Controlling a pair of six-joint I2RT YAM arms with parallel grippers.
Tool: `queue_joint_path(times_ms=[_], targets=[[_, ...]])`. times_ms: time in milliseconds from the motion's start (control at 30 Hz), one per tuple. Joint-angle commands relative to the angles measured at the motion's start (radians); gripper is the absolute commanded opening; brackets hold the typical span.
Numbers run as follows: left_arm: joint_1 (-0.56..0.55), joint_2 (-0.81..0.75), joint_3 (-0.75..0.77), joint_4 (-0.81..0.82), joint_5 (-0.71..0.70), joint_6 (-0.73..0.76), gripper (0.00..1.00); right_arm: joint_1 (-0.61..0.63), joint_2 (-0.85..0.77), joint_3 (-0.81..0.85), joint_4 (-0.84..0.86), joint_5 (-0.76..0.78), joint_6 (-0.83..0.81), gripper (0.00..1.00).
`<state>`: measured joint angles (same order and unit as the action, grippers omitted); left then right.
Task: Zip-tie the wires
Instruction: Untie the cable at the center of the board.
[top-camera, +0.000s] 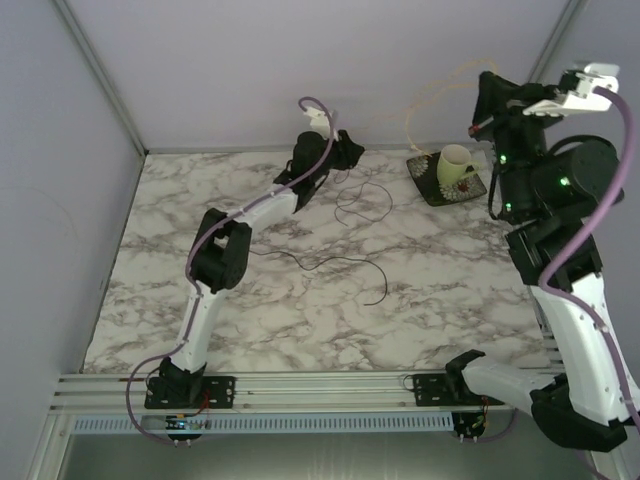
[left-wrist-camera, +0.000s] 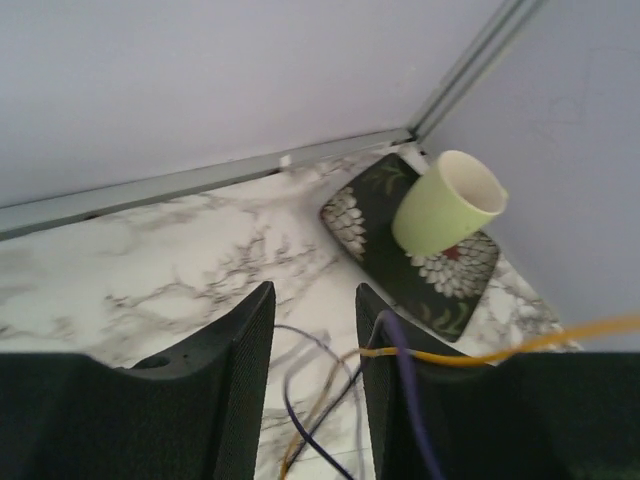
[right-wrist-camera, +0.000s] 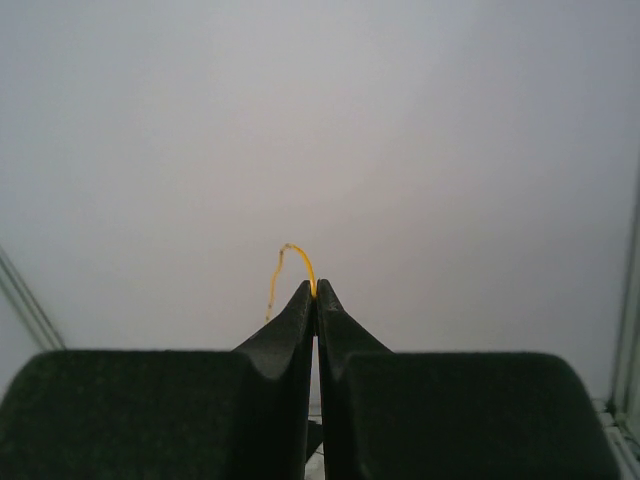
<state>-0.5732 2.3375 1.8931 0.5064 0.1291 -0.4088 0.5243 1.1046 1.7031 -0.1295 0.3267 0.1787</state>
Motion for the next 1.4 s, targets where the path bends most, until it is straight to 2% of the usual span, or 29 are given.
queue_joint_path(times_ms=[0,200,300,400,733,833,1033,1167,1267,1367], targets=[[0.024,0.022,0.032,-0.088,-0.006,0.024,0.41,-0.006,-0.059,-0.017,0.001,0.076,-0.028,0.00],[0.059,0.021,0.041,-0.141,-0.025,0.008,0.41,-0.006,-0.106,-0.016,-0.048,0.146,-0.048,0.00],[0.088,0.028,0.048,-0.190,-0.039,-0.004,0.48,-0.006,-0.155,-0.035,-0.054,0.202,-0.064,0.00],[0.110,0.035,0.048,-0.230,-0.031,-0.012,0.49,-0.006,-0.194,-0.050,-0.055,0.230,-0.072,0.00],[0.127,0.002,-0.028,-0.211,0.002,-0.024,0.60,-0.006,-0.161,-0.042,-0.064,0.188,-0.050,0.00],[0.127,-0.052,-0.070,-0.155,0.031,-0.023,0.68,-0.006,-0.118,-0.023,-0.078,0.157,-0.040,0.00],[0.130,-0.201,-0.052,-0.204,0.151,0.005,0.82,-0.006,-0.035,0.051,-0.124,0.078,-0.011,0.00],[0.127,-0.356,-0.154,-0.142,0.247,0.005,1.00,-0.006,-0.003,0.082,-0.143,-0.009,0.045,0.00],[0.129,-0.472,-0.246,-0.119,0.294,0.018,1.00,-0.006,0.018,0.093,-0.144,-0.077,0.109,0.00],[0.129,-0.540,-0.277,-0.212,0.345,0.072,1.00,-0.006,0.045,0.114,-0.145,-0.141,0.149,0.00]])
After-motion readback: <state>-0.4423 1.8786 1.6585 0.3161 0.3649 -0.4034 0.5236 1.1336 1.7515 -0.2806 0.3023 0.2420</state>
